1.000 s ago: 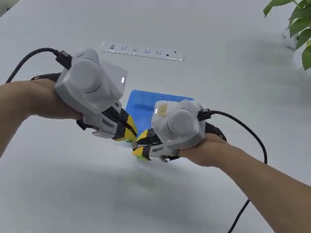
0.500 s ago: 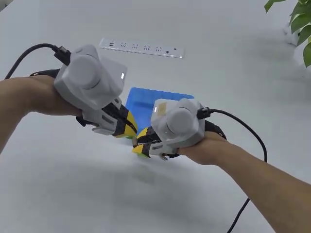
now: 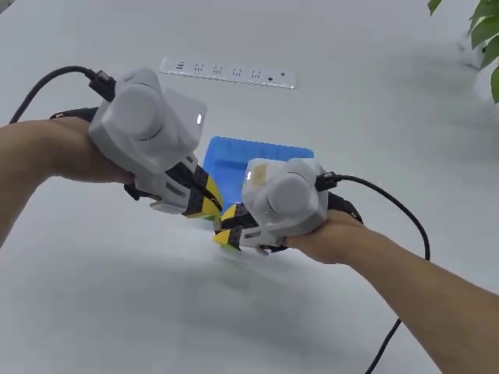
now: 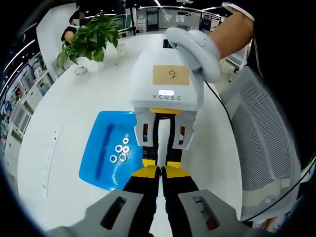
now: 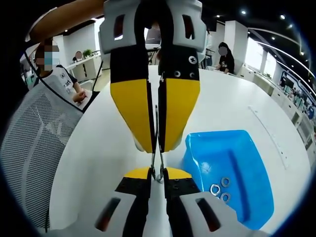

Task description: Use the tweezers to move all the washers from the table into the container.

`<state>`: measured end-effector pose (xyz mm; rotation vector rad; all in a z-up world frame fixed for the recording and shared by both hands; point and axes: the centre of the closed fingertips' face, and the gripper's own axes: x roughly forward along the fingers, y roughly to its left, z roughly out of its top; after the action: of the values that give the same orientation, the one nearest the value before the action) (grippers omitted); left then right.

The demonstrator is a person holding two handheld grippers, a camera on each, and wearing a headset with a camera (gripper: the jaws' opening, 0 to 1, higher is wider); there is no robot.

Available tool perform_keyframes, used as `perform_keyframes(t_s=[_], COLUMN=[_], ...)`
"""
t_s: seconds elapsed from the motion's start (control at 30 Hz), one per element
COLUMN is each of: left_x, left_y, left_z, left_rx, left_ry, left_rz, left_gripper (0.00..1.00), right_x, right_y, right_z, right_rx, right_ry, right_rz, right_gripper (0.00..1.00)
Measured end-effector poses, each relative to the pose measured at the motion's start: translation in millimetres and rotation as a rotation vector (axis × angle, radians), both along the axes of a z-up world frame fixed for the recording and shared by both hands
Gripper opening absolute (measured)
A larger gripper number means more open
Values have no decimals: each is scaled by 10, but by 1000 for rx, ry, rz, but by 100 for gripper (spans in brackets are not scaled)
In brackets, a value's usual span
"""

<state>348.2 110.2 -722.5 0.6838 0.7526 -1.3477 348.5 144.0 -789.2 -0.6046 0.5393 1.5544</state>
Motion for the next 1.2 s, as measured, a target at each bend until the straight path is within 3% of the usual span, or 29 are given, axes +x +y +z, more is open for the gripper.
perform_keyframes(t_s=[0.67, 1.2], left_x=[-10, -44], left_y=[-4, 0], left_z=[11, 212], left_rx=[-7, -4], left_ry=[7, -15], left_rz=[1, 2], left_gripper=[6, 6], right_x=[-27, -49], right_y=[-10, -5], right_z=[8, 206], right_rx=[-8, -6], right_ry=[7, 1], right_rz=[5, 4], right_gripper=[8, 9])
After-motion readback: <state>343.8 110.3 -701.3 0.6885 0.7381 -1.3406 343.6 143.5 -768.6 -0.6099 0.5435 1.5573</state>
